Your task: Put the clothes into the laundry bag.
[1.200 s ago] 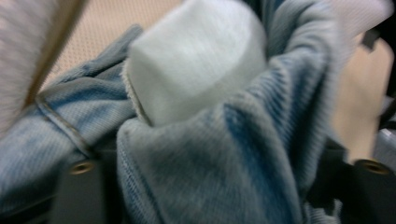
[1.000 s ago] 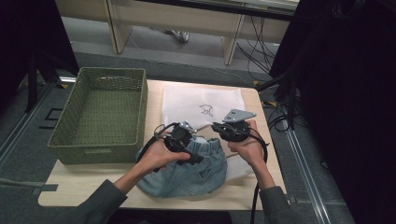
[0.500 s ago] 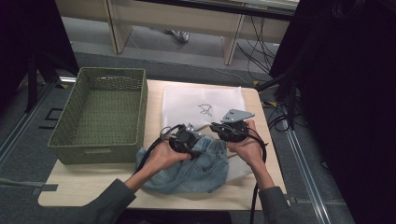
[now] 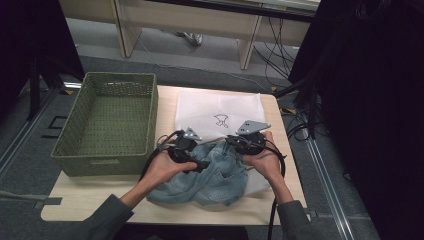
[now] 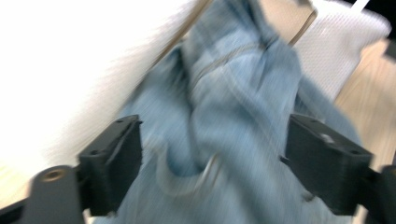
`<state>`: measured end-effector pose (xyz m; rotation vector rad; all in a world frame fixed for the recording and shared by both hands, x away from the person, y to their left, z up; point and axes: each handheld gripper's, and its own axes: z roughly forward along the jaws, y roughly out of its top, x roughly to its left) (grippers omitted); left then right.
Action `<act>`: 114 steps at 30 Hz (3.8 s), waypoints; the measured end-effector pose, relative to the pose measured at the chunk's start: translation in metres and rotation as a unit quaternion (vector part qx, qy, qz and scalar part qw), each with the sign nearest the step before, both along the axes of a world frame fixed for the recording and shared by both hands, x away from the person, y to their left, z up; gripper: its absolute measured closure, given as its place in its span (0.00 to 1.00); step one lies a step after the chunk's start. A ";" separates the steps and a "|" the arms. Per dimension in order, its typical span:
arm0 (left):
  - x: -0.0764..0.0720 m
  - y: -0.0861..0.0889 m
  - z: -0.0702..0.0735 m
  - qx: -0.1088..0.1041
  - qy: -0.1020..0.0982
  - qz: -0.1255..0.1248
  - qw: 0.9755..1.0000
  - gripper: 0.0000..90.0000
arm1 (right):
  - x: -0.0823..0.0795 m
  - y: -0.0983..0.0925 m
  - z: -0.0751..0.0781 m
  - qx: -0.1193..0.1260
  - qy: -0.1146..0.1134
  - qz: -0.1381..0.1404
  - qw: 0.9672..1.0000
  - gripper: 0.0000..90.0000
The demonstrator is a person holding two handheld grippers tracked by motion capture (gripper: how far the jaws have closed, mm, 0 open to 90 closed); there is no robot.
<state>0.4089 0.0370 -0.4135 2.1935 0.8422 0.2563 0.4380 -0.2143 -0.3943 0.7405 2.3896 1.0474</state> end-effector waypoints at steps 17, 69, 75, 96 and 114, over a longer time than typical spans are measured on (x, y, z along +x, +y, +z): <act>-0.002 0.005 -0.042 0.045 0.021 -0.030 0.998 0.76 | -0.001 0.009 0.000 -0.003 -0.011 0.015 1.000 0.96; 0.013 0.022 -0.032 0.053 0.015 0.031 0.998 0.19 | -0.001 0.018 -0.003 -0.011 0.002 0.026 1.000 0.96; 0.007 0.015 -0.036 0.102 0.018 0.001 0.995 0.55 | -0.001 0.017 -0.003 -0.011 0.003 0.027 1.000 0.96; 0.033 -0.068 -0.055 -0.063 0.055 0.007 0.996 0.87 | -0.001 0.014 0.001 -0.002 0.002 0.016 1.000 0.96; -0.017 0.013 0.003 0.028 0.043 0.006 0.999 0.17 | 0.000 0.007 0.000 -0.001 0.000 0.013 1.000 0.96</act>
